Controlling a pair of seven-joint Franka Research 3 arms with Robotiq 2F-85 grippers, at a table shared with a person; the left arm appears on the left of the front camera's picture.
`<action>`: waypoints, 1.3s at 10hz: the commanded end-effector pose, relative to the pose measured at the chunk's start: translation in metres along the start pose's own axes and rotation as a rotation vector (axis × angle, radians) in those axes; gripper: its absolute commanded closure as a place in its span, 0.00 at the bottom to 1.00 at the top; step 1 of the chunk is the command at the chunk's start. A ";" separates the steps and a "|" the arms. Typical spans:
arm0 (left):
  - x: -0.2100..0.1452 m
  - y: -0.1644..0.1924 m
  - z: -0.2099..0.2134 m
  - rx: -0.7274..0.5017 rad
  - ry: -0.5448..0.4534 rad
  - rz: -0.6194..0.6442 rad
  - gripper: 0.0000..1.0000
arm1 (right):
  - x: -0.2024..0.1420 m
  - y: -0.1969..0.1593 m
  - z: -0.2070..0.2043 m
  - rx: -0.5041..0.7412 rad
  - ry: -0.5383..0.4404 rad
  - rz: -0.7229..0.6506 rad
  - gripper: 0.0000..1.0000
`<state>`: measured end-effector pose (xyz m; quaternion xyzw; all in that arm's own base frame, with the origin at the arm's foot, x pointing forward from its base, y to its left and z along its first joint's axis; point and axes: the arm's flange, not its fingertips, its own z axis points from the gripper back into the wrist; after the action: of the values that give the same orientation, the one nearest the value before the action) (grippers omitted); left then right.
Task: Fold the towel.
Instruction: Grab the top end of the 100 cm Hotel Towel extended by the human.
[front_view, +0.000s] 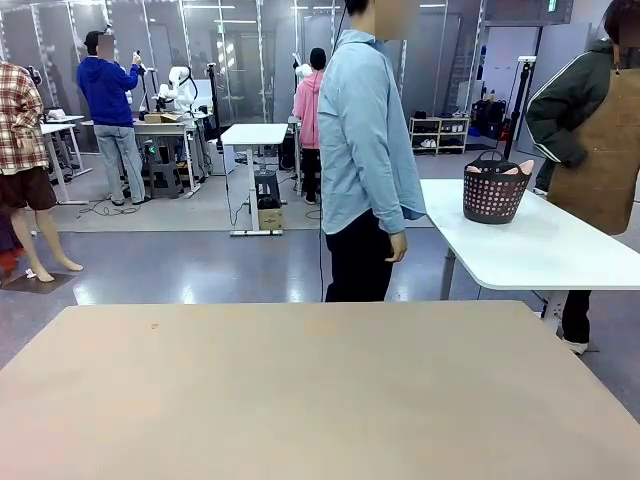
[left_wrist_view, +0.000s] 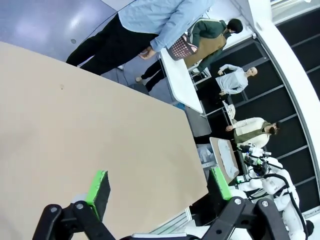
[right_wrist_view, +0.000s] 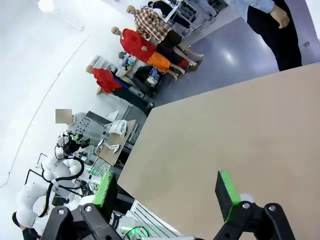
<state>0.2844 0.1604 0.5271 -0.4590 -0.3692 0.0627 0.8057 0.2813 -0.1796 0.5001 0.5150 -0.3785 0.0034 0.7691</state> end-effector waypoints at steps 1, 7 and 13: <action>0.000 0.001 -0.001 -0.011 0.005 0.007 0.00 | 0.004 0.008 -0.008 -0.001 0.011 0.013 0.00; 0.000 0.001 -0.001 -0.011 0.005 0.007 0.00 | 0.004 0.008 -0.008 -0.001 0.011 0.013 0.00; 0.000 0.001 -0.001 -0.011 0.005 0.007 0.00 | 0.004 0.008 -0.008 -0.001 0.011 0.013 0.00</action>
<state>0.2833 0.1610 0.5244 -0.4565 -0.3616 0.0666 0.8102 0.2831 -0.1712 0.5068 0.5118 -0.3697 0.0049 0.7755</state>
